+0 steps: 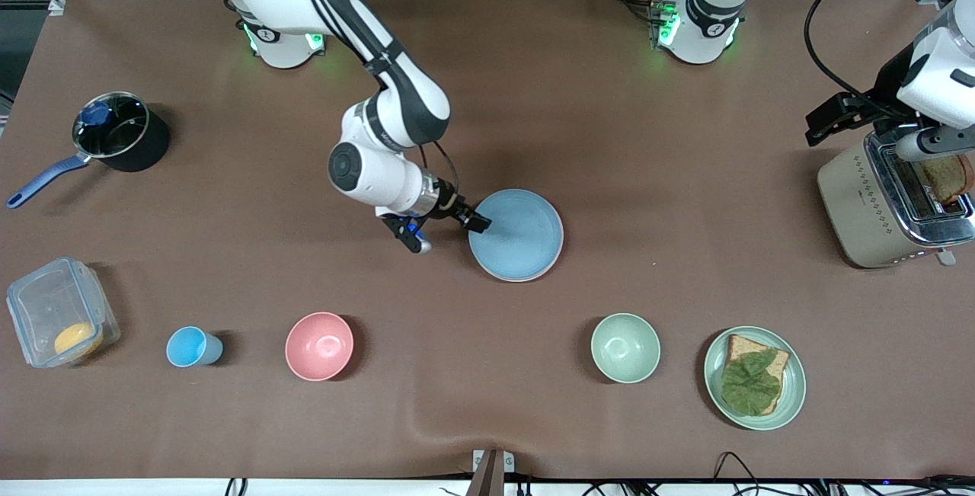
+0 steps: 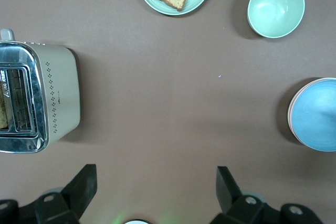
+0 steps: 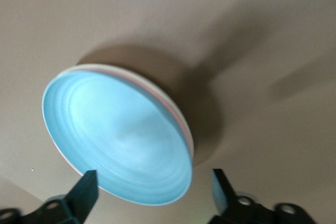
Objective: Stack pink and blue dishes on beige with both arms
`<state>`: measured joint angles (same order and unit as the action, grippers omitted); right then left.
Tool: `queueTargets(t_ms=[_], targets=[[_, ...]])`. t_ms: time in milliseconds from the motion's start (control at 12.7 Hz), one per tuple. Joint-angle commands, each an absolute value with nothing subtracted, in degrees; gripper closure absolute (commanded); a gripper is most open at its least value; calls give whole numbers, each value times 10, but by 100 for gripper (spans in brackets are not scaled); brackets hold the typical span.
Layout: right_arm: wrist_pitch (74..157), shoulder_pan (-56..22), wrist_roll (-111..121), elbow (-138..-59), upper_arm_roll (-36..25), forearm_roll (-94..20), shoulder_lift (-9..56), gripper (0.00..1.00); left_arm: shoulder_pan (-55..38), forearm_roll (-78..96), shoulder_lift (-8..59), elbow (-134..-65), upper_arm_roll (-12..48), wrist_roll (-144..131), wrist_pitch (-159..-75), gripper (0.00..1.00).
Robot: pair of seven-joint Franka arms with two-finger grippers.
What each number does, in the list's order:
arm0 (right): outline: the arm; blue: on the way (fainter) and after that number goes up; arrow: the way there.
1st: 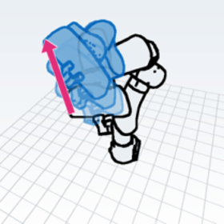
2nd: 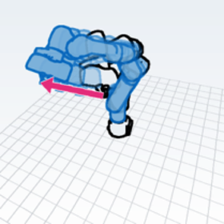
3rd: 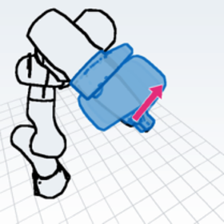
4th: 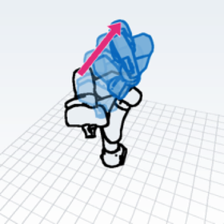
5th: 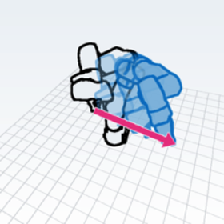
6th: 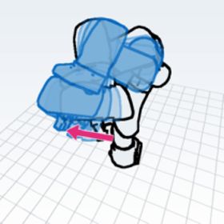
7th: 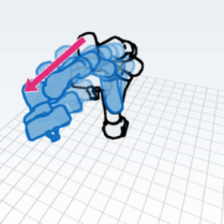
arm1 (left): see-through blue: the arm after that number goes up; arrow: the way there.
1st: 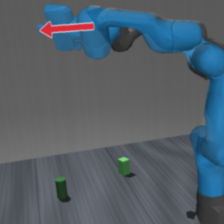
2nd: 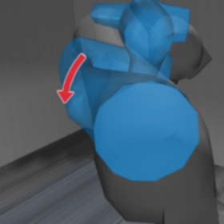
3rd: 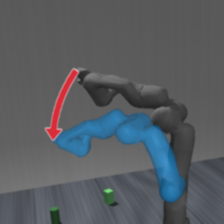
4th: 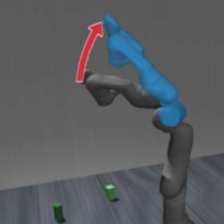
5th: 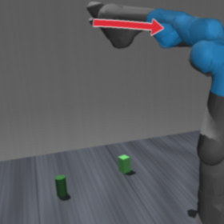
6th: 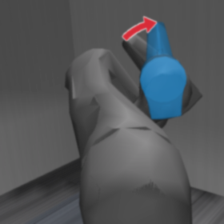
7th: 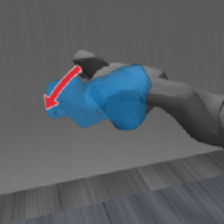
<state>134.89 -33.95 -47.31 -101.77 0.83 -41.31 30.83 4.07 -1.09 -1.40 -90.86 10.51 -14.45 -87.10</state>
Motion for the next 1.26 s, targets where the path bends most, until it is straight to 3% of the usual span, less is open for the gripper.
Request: queueTargets(t_ms=[0,394,630,1182], targets=[[1241,-287,-450,-1019,-3,-335,264,0,42,-14,-18,-910,105,-133,-873,0],[1089,-122,-225,-1019,-4,-274,227,0,42,-16,-17,-911,105,-133,-874,0],[1036,-42,-107,-1020,-3,-173,194,0,42,-16,-17,-911,105,-133,-874,0],[998,-16,63,-1012,1,18,41,0,42,-17,-17,-910,105,-133,-874,0]])
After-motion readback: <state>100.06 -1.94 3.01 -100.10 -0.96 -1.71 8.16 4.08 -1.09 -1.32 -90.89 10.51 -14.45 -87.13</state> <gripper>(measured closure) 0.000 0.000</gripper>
